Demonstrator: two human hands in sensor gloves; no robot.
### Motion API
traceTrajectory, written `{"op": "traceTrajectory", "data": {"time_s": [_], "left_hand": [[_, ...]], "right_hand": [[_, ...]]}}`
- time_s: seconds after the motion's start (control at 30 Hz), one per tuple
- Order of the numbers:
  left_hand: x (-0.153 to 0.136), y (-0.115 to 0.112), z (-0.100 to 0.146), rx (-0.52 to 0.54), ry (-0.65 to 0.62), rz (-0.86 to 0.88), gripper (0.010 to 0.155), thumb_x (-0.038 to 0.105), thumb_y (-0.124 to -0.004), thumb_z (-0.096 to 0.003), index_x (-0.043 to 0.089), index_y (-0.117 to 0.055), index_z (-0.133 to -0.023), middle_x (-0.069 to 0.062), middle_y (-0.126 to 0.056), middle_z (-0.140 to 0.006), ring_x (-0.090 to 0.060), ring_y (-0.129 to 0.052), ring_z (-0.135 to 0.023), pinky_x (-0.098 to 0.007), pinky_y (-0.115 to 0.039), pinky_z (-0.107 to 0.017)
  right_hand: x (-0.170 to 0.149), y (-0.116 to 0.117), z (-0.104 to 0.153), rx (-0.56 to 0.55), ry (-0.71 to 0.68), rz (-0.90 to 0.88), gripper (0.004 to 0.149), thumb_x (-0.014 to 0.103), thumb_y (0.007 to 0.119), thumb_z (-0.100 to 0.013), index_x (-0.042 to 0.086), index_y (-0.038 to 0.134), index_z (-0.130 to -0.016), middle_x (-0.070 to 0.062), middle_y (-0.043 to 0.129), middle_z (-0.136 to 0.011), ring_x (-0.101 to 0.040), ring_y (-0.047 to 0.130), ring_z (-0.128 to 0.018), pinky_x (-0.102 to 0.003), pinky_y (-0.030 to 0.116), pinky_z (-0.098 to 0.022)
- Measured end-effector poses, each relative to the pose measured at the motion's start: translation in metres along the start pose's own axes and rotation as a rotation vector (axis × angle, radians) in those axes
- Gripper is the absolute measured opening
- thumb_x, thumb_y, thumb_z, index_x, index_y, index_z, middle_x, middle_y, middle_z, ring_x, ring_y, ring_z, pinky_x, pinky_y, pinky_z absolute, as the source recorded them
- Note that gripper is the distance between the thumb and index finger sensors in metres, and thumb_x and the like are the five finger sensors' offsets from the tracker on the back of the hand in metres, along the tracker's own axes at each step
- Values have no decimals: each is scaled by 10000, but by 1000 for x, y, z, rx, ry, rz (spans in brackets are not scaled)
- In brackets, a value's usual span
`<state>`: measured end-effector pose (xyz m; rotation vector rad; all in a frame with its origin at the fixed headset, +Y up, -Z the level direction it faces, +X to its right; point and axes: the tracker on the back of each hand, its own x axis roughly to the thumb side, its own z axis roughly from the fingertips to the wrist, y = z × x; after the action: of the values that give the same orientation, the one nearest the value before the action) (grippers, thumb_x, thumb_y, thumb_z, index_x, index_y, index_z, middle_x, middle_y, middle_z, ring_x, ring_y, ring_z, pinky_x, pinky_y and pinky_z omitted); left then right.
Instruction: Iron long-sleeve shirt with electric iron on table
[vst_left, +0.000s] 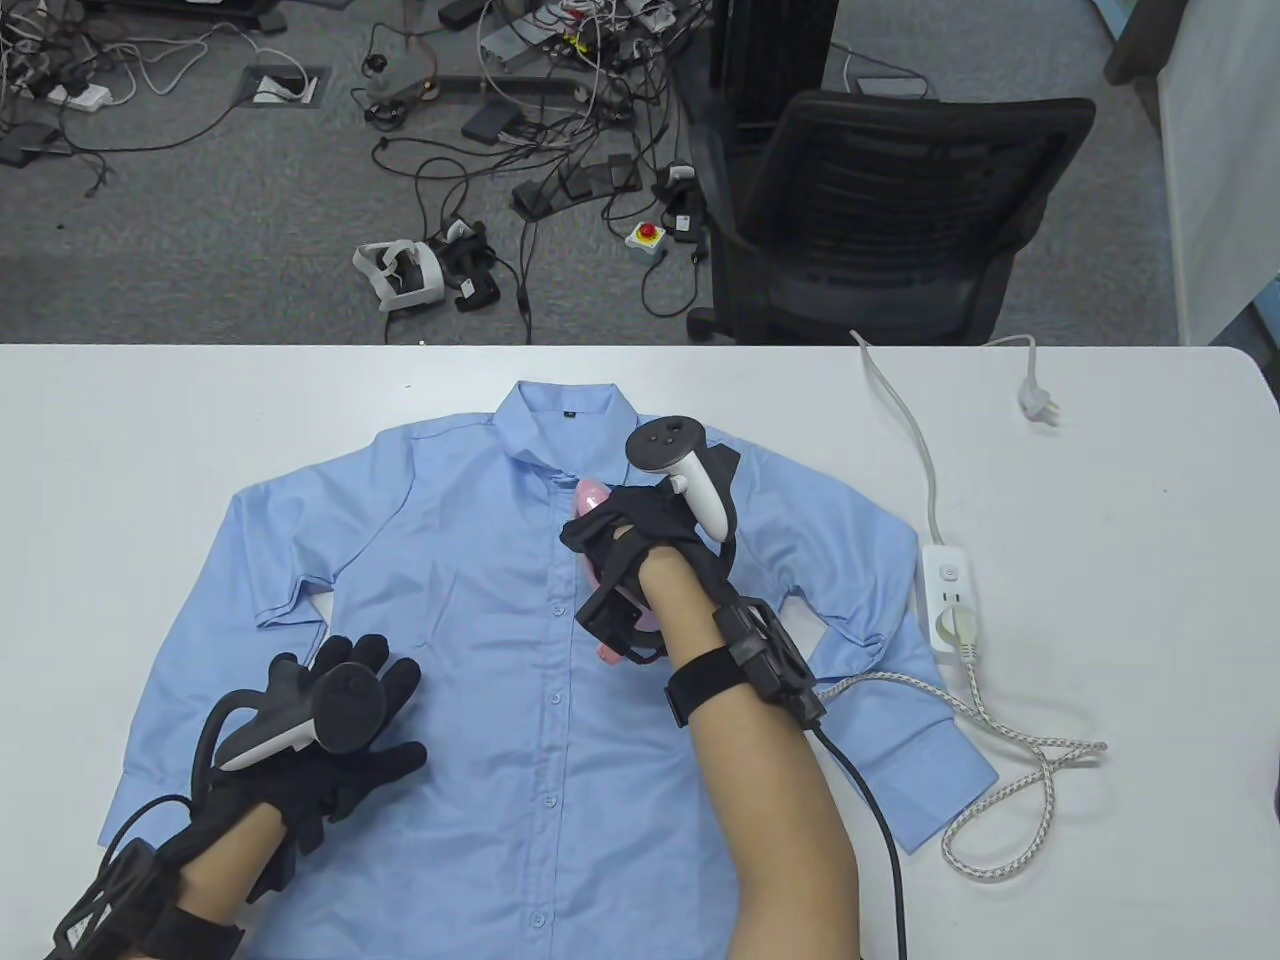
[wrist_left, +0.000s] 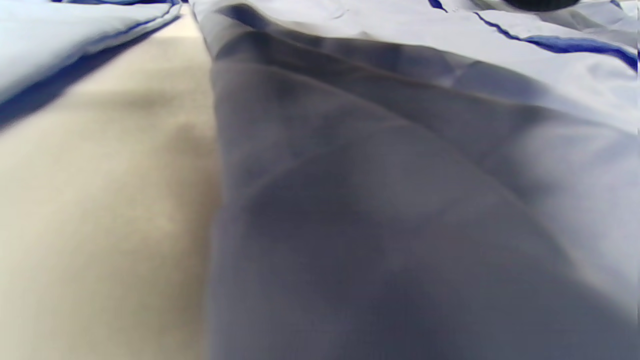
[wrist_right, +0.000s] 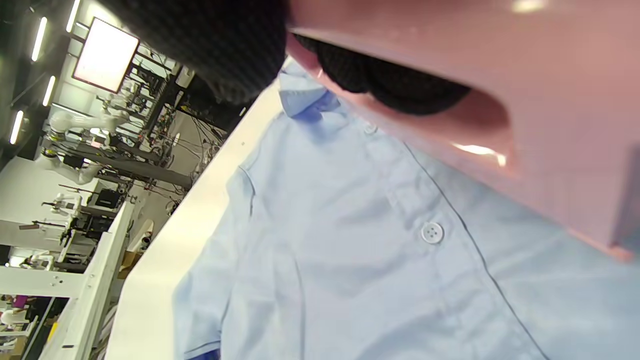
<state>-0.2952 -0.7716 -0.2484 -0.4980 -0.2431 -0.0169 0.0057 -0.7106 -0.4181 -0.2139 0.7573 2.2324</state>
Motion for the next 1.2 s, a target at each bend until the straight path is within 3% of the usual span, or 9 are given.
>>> {"op": "traceTrajectory", "data": {"time_s": [0.2,0.27,0.37,0.43,0.5,0.63,0.87,0.97,1.2], "left_hand": [[-1,1,0,15,1,8,804,755,-542,-436,420,-179,-1071,5,-21,-1190,-314,-18,-1093,-661,-58,-698],[-3,0,-3,8,2,36,792,750,-531,-441,418,-183,-1071,6,-21,-1189,-311,-57,-1092,-658,-60,-699],[-6,-4,-6,-13,11,57,777,741,-523,-449,420,-184,-1070,2,-22,-1188,-307,-21,-1092,-656,-56,-698],[-6,-7,-9,-28,18,48,773,740,-521,-451,422,-183,-1070,2,-22,-1188,-306,-21,-1091,-655,-55,-699],[-5,-9,-11,-37,19,38,773,738,-522,-452,421,-182,-1070,2,-23,-1188,-305,-21,-1091,-655,-55,-699],[-2,-13,-13,-62,23,5,769,739,-524,-452,432,-175,-1065,28,-16,-1184,-296,-20,-1090,-653,-52,-699],[-6,-19,-19,-116,48,-8,798,748,-556,-449,436,-137,-1052,29,-10,-1181,-295,-4,-1084,-659,-53,-695],[-7,-21,-21,-164,51,33,809,743,-557,-458,439,-77,-1034,18,73,-1151,-300,36,-1059,-667,-56,-693],[-6,-22,-21,-159,56,25,817,753,-550,-450,436,-69,-1030,22,75,-1147,-303,42,-1056,-671,-67,-693]], "right_hand": [[-19,8,-22,10,12,-100,682,428,751,-388,-16,530,-856,-107,691,-711,-225,882,-495,-418,773,-426],[-23,9,-24,-8,-98,-132,777,465,699,-413,-41,384,-911,-134,620,-801,-249,867,-558,-429,759,-457],[-22,11,-18,-118,-177,-77,826,452,713,-406,83,250,-981,-130,570,-874,-244,877,-559,-421,774,-445],[-16,18,-13,-169,-256,112,852,447,728,-399,171,187,-997,-141,508,-910,-203,848,-567,-394,765,-446],[-11,21,-8,-300,-273,306,788,429,720,-407,253,234,-1002,-84,597,-871,-140,891,-468,-350,808,-380],[-11,24,-7,-434,-194,265,683,436,706,-402,380,354,-985,-85,683,-798,-127,923,-372,-330,838,-317],[-11,23,-9,-425,-159,234,642,429,707,-408,422,385,-963,-77,701,-773,-131,922,-345,-330,836,-313],[-12,22,-9,-468,-136,213,536,409,714,-412,474,525,-910,-94,713,-759,-139,925,-318,-338,843,-289],[-35,-4,-10,-519,-50,163,520,412,715,-410,485,545,-895,-89,719,-740,-131,928,-298,-335,844,-285]]}}
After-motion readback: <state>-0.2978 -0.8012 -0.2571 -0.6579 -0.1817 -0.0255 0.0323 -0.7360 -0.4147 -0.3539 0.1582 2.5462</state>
